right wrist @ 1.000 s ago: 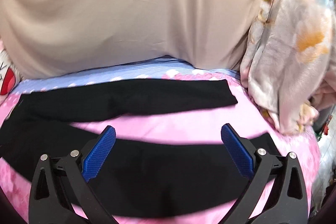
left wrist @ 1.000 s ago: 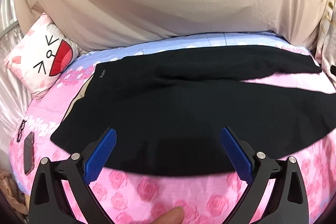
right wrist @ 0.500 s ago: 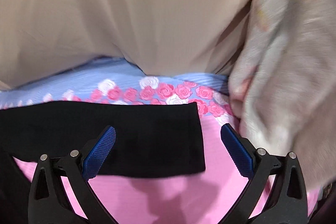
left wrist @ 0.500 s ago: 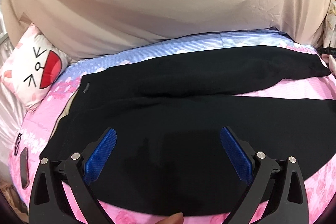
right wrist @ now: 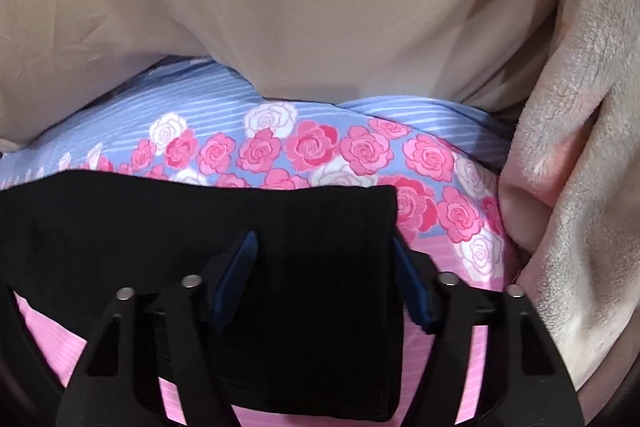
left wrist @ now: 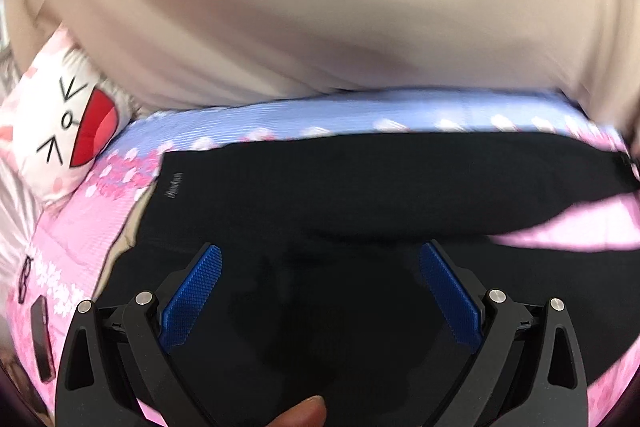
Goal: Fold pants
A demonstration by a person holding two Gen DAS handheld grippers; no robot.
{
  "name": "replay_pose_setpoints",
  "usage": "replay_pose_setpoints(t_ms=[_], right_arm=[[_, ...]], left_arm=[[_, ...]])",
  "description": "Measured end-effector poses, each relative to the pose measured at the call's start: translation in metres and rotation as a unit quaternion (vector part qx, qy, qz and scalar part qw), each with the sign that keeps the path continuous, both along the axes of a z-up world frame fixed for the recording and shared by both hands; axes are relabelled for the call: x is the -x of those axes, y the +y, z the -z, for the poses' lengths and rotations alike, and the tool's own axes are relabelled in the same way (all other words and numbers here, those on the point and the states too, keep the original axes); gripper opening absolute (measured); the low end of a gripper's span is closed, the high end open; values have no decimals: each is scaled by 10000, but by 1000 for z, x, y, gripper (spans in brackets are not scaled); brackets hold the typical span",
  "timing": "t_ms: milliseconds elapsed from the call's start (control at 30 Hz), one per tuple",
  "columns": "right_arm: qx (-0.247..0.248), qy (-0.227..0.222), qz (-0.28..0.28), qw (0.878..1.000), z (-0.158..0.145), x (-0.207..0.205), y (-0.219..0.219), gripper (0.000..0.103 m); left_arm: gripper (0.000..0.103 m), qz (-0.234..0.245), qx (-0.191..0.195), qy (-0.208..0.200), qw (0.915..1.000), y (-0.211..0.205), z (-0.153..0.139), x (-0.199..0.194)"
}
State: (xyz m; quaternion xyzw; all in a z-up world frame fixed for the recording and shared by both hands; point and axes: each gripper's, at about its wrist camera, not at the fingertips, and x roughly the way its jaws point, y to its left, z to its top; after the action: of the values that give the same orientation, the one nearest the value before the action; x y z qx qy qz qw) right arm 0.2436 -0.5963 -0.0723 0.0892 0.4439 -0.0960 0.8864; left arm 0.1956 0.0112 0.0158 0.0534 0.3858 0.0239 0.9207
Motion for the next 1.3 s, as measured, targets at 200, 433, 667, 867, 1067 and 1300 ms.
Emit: replay_pose_setpoints(t_ms=[200, 433, 667, 867, 1067, 1300], right_arm=[[-231, -9, 66, 9997, -2, 4, -6, 36], [-262, 65, 171, 9995, 1, -12, 0, 49], [3, 125, 184, 9998, -3, -22, 22, 19], [97, -394, 51, 9992, -47, -3, 54, 13], [216, -1373, -209, 9901, -122, 78, 74, 13], [676, -2087, -527, 9742, -145, 196, 110, 13]], left_arm=[[98, -1017, -212, 44, 9946, 112, -3, -99], [98, -1562, 214, 615, 9856, 207, 31, -185], [23, -1258, 183, 1195, 9847, 212, 77, -218], [20, -999, 544, 510, 9922, 204, 23, -180], [20, -160, 985, -399, 9942, 199, -67, -63], [21, 478, 1077, -670, 9908, 199, -87, 84]])
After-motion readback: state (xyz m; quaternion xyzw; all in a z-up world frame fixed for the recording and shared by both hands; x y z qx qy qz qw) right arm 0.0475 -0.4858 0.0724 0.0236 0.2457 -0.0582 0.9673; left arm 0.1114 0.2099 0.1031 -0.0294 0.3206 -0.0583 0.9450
